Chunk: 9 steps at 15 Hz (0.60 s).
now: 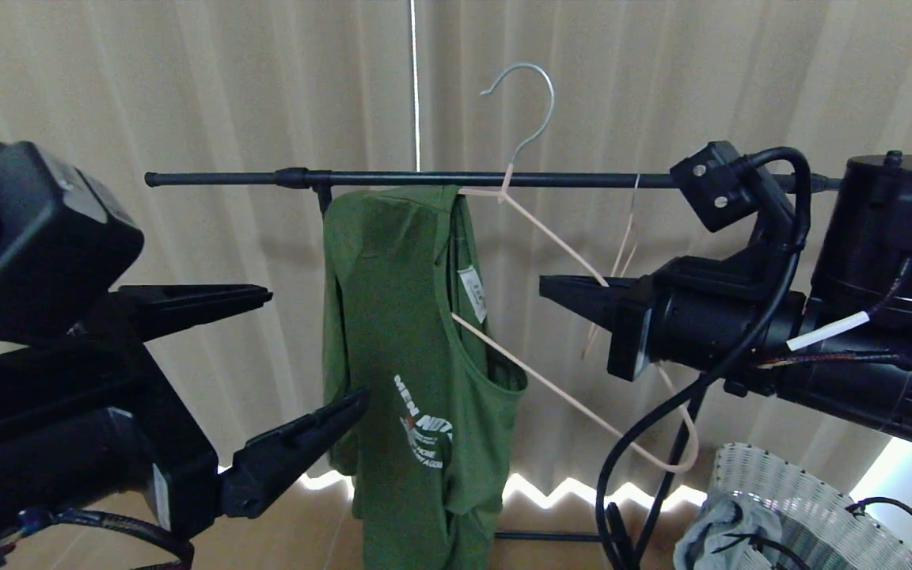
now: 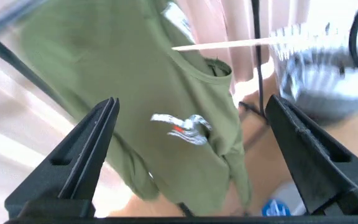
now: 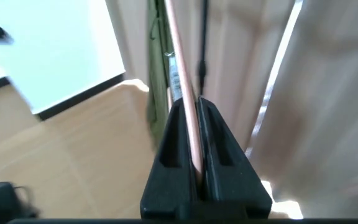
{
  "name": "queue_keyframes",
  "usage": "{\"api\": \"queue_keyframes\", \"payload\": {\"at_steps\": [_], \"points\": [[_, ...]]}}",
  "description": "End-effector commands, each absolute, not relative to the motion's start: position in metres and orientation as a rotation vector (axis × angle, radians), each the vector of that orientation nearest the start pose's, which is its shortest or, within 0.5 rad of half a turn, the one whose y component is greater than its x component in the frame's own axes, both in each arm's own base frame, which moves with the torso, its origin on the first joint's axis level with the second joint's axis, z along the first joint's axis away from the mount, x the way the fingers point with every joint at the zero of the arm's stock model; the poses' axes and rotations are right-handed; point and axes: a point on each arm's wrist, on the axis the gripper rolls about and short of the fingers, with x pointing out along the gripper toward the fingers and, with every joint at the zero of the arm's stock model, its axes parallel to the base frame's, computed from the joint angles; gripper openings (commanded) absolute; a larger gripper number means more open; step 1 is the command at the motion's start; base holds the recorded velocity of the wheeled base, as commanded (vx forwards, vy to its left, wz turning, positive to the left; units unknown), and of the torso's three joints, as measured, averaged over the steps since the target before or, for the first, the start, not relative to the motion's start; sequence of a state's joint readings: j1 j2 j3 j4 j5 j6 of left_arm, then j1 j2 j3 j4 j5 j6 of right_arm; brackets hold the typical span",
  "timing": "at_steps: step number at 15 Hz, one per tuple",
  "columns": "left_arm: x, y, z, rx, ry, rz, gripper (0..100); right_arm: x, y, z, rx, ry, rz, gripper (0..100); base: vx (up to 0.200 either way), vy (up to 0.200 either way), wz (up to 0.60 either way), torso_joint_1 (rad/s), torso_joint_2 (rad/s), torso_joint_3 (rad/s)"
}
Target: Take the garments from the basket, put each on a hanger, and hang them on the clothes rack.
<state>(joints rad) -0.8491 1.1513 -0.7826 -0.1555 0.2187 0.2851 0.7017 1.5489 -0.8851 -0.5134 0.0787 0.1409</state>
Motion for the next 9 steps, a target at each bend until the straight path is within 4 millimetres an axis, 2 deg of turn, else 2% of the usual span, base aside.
{"api": "queue_keyframes", "payload": {"at_steps": [1, 3, 7, 9], "points": [[0.115, -0.111, 0.261, 0.4, 0.055, -0.599, 100, 0.202, 0.17, 0.237, 0.071, 0.191, 0.762, 0, 0.0, 0.0, 0.0, 0.0, 0.0, 0.0], [0.128, -0.098, 0.267, 0.496, 0.0, -0.518, 100, 0.197, 0.162, 0.232, 0.007, 0.195, 0.753, 0, 0.0, 0.0, 0.0, 0.0, 0.0, 0.0], [0.148, -0.081, 0.271, 0.683, -0.105, -0.6, 100, 0.189, 0.155, 0.231, -0.049, 0.227, 0.766, 0, 0.0, 0.0, 0.0, 0.0, 0.0, 0.0], [0.162, -0.086, 0.27, 0.771, -0.116, -0.63, 100, 0.186, 0.155, 0.228, -0.06, 0.231, 0.793, 0, 0.0, 0.0, 0.0, 0.0, 0.0, 0.0]]}}
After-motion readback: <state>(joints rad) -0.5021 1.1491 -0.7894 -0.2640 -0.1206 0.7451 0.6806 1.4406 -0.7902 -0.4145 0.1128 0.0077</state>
